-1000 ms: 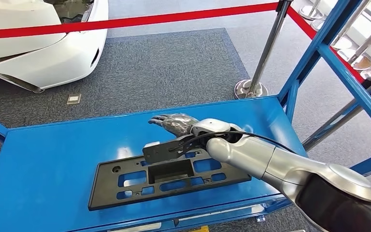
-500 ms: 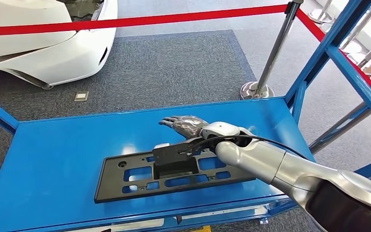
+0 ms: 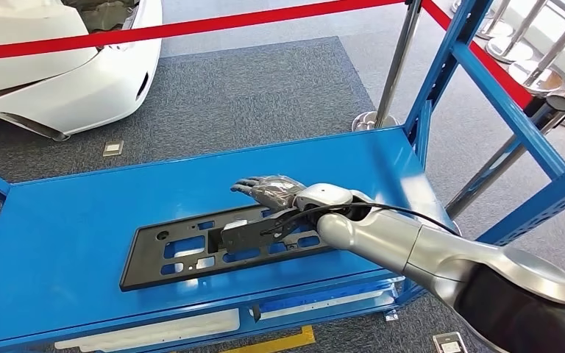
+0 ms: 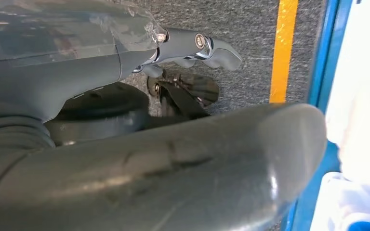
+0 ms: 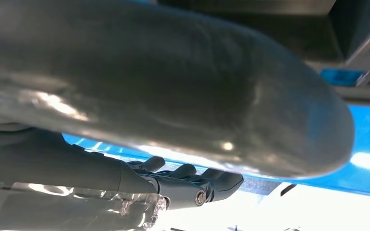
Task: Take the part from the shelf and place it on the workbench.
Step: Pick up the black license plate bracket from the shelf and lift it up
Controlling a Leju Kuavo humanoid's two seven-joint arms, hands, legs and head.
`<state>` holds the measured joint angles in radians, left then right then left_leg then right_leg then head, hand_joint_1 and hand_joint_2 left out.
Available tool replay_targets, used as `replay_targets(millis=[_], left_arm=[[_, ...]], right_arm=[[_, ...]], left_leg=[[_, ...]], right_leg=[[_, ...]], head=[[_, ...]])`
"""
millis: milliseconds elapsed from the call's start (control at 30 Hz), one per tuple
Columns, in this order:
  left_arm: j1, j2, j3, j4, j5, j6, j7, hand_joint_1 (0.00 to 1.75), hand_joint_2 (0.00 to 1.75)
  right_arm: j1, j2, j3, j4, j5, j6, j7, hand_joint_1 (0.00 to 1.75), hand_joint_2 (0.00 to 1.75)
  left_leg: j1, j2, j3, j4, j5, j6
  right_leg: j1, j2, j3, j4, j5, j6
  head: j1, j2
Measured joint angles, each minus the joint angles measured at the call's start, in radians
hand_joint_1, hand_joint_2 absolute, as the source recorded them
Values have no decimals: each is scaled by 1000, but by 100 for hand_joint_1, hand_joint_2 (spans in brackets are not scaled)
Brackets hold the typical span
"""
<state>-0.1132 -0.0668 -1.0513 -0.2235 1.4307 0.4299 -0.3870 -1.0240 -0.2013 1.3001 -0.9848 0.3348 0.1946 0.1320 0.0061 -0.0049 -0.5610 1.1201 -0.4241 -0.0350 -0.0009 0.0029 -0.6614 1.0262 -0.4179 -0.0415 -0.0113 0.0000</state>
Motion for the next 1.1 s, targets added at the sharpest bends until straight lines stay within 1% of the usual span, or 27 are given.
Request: replay_targets(millis=[33,67,167,200,233,267,300,333,367,400,433,467,500,567,600,667,700,733,767,833,867,900,933,967,1000,1067,1100], left_arm=[[-1,0,0,0,-1,0,1,0,0],[-2,0,0,0,-2,0,1,0,0],[-3,-1,0,0,-3,0,1,0,0],[-4,-1,0,0,-3,0,1,0,0],[-4,-2,0,0,-3,0,1,0,0],[-4,-3,0,0,-3,0,1,0,0],[-4,-3,0,0,-4,0,2,0,0],[-4,-3,0,0,-4,0,2,0,0],[-4,-3,0,0,-5,0,2,0,0],[-4,-3,0,0,-5,-1,2,0,0],[-4,-3,0,0,-5,-1,2,0,0],[-4,-3,0,0,-5,-1,3,0,0],[-4,-4,0,0,-6,-2,4,0,0],[-4,-4,-1,0,-10,-1,9,0,0],[-4,-4,-2,0,-13,0,13,0,0],[-4,-4,-5,0,-21,0,20,0,0],[-3,-4,-7,0,-24,0,23,0,0],[-3,-4,-8,0,-26,0,26,0,0],[-3,-4,-8,0,-28,-1,28,0,0],[-3,-4,-9,0,-28,-1,34,0,0],[-3,-4,-11,0,-27,-1,37,0,0],[-3,-4,-12,0,-26,0,41,0,0],[-3,-4,-14,0,-26,0,44,0,0],[-3,-4,-15,0,-26,0,45,0,0],[-3,-4,-15,0,-26,0,47,0,0],[-5,-4,-16,0,-29,3,49,0,0],[-5,-4,-17,0,-30,5,51,0,0]], right_arm=[[0,-1,0,-1,0,0,0,0,0],[0,-1,0,-1,0,0,0,0,0],[0,-4,0,-2,0,0,0,0,0],[0,-5,0,-3,0,0,0,0,0],[0,-7,0,-3,0,0,1,0,0],[0,-9,0,-3,0,0,1,0,0],[0,-10,0,-3,0,0,1,0,0],[1,-11,0,-3,0,0,1,0,0],[3,-12,0,-3,0,0,1,0,0],[3,-12,0,-3,0,0,1,0,0],[4,-13,0,-3,1,0,2,0,0],[3,-13,0,-3,3,1,2,0,0],[2,-13,0,-4,6,1,2,0,0],[0,-13,0,-7,12,2,1,0,0],[0,-13,0,-9,15,4,1,0,0],[1,-12,0,-10,21,8,0,0,0],[2,-12,0,-10,23,11,0,0,0],[2,-11,0,-10,26,13,0,0,0],[2,-10,0,-10,29,14,-1,0,0],[2,-8,2,-10,35,15,-2,0,0],[2,-7,3,-10,38,16,-2,0,0],[2,-6,5,-10,40,17,-3,0,0],[2,-6,7,-10,42,17,-4,0,0],[2,-6,8,-10,43,18,-4,0,0],[1,-6,8,-10,46,19,-4,0,0],[0,-5,8,-10,55,26,0,0,0],[-1,-5,9,-10,62,33,5,0,0]], left_leg=[[-2,0,35,-59,11,3],[-4,1,54,-97,15,6],[-3,4,45,-118,35,17],[-1,6,38,-122,46,24],[2,8,29,-128,59,31],[3,10,17,-130,71,36],[3,11,4,-130,82,40],[3,11,-11,-130,93,41],[4,12,-26,-128,103,40],[5,12,-41,-125,113,39],[6,13,-56,-122,122,36],[7,13,-69,-116,129,32],[8,13,-81,-110,135,28],[7,13,-98,-98,145,17],[6,13,-104,-96,153,10],[6,12,-112,-96,167,-5],[7,11,-119,-89,161,-11],[8,10,-129,-69,139,-16],[9,10,-144,-30,101,-20],[11,10,-177,90,14,-26],[11,10,-187,144,-6,-28],[11,10,-185,176,-6,-29],[11,10,-168,174,13,-29],[11,10,-133,135,38,-27],[11,10,-85,71,53,-23],[7,9,-4,-52,55,-13],[5,9,13,-85,47,-7]], right_leg=[[1,0,-5,0,7,5],[2,-1,-7,0,14,10],[0,-3,-12,-5,31,29],[0,-2,-17,5,16,35],[0,-1,-28,32,-17,40],[-2,-1,-44,80,-65,45],[-3,0,-62,143,-117,49],[-6,0,-78,211,-155,53],[-10,0,-84,261,-169,57],[-13,-1,-75,284,-161,61],[-15,-1,-50,270,-136,63],[-17,-1,-8,223,-109,64],[-18,-1,44,155,-97,63],[-15,0,123,31,-108,53],[-12,1,139,-1,-118,45],[-11,0,131,-13,-114,28],[-12,-1,124,-15,-106,20],[-14,-2,116,-17,-98,11],[-15,-4,108,-19,-90,4],[-12,-6,89,-19,-75,-3],[-11,-6,79,-18,-67,-4],[-9,-6,70,-17,-60,-3],[-9,-6,60,-15,-53,-2],[-8,-6,51,-13,-47,0],[-8,-6,44,-10,-42,2],[-6,-7,35,-3,-35,10],[-5,-8,32,-1,-31,16]], head=[[-1,0],[-1,0],[0,0],[1,0],[6,0],[12,0],[19,0],[24,0],[28,0],[31,0],[35,0],[39,0],[44,0],[51,0],[51,0],[46,0],[43,0],[38,0],[31,0],[13,0],[7,0],[2,0],[-1,0],[-5,0],[-10,0],[-18,0],[-21,0]])
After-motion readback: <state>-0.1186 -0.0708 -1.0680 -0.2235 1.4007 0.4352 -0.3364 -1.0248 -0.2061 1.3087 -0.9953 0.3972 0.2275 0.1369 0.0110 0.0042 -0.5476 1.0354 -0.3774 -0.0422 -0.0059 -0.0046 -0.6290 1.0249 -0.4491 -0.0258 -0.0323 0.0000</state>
